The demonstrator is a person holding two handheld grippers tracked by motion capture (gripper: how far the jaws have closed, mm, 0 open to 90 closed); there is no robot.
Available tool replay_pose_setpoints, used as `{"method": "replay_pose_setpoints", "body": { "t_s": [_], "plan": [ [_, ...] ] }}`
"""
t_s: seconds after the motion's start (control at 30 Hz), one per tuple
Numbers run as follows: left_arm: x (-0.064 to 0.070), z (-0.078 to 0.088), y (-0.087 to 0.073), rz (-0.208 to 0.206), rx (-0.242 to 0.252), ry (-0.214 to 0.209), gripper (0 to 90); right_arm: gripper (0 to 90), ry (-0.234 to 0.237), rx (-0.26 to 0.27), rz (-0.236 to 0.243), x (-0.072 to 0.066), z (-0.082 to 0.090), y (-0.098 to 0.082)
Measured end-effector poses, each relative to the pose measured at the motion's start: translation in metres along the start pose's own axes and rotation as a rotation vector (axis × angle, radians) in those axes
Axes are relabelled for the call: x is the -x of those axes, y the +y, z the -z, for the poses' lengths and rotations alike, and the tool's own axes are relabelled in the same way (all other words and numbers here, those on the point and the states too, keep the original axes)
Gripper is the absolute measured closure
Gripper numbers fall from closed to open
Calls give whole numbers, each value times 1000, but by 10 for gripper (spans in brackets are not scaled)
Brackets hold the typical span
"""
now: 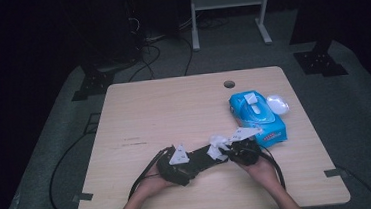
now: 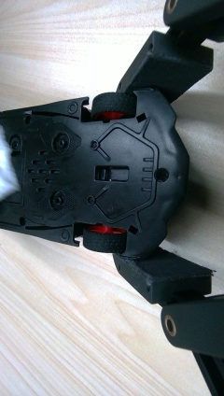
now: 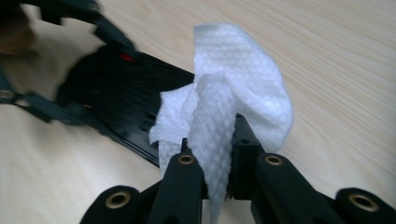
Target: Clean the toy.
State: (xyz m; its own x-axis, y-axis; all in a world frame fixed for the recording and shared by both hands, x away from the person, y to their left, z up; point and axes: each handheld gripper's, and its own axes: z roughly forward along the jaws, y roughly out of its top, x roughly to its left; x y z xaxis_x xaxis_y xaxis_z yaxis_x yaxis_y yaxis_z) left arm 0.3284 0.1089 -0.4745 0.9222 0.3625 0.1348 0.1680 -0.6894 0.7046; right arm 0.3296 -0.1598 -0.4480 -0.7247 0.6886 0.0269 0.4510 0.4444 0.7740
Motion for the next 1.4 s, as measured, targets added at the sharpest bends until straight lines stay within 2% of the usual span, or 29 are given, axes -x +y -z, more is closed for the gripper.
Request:
{"method": "replay_pose_setpoints", "body": {
  "t_s": [0.07, 0.13, 0.2, 0.27, 0.33, 0.37, 0.43, 0.47, 0.57, 0.67, 0.7, 0.73, 0.8, 0.83, 0.87, 0.93, 1.07, 1.17, 1.23, 1.37, 1.4],
  "plan": [
    [0, 0, 0, 0, 2, 0, 236, 837, -9, 0, -38, 7, 3, -3],
    [-1, 0, 0, 5, 5, -1, 236, 837, 1, 1, -32, 6, 5, -4],
    [-1, 0, 0, 5, 1, 0, 237, 837, 35, 10, -21, -1, 4, -2],
    [-2, 0, -1, 8, -1, 3, 237, 837, 53, 1, 14, -9, -1, 2],
    [-2, 1, -1, 9, -1, 3, 237, 837, 43, -7, 35, -11, -3, 2],
    [-3, 1, -1, 8, -3, 4, 237, 837, 40, -11, 25, -9, -2, 2],
    [-3, 1, -1, 7, -3, 5, 237, 838, -19, -25, 16, 0, 3, -2],
    [-3, 1, -1, 6, -3, 6, 237, 838, -19, -25, 16, 0, 3, -2],
    [-4, 1, -1, 8, -4, 6, 237, 838, 1, -23, -7, 3, 6, -3],
    [-5, 2, -2, 21, -7, 15, 236, 838, 63, -9, 8, -6, 3, 0],
    [-5, 2, -2, 22, -9, 17, 237, 837, 70, -18, 36, -11, -1, 2],
    [-6, 2, -3, 23, -9, 19, 237, 837, 70, -18, 36, -11, -1, 2],
    [-6, 2, -2, 30, -9, 18, 237, 837, 69, -19, 21, -7, -1, 0],
    [-6, 2, -2, 31, -5, 16, 237, 837, 48, -17, -9, 2, 1, -2],
    [-6, 2, -2, 31, -5, 16, 237, 837, 48, -17, -9, 2, 1, -2],
    [-5, 2, -2, 19, -5, 10, 237, 837, 33, -11, -47, 9, 4, -5],
    [1, 1, 1, 1, 6, -6, 237, 837, 30, -1, -27, 4, 3, -2],
    [1, 1, 1, -5, 12, -7, 237, 837, 24, 2, -27, 2, 2, -1],
    [3, 2, 1, -12, 22, -25, 237, 837, 14, 14, -28, 1, 3, 0],
    [6, -1, 3, -48, 1, -40, 237, 837, -1, 38, -32, 5, 3, 2],
    [6, -1, 3, -33, 7, -41, 237, 837, -1, 30, -37, 6, 2, 1]
  ]
}}
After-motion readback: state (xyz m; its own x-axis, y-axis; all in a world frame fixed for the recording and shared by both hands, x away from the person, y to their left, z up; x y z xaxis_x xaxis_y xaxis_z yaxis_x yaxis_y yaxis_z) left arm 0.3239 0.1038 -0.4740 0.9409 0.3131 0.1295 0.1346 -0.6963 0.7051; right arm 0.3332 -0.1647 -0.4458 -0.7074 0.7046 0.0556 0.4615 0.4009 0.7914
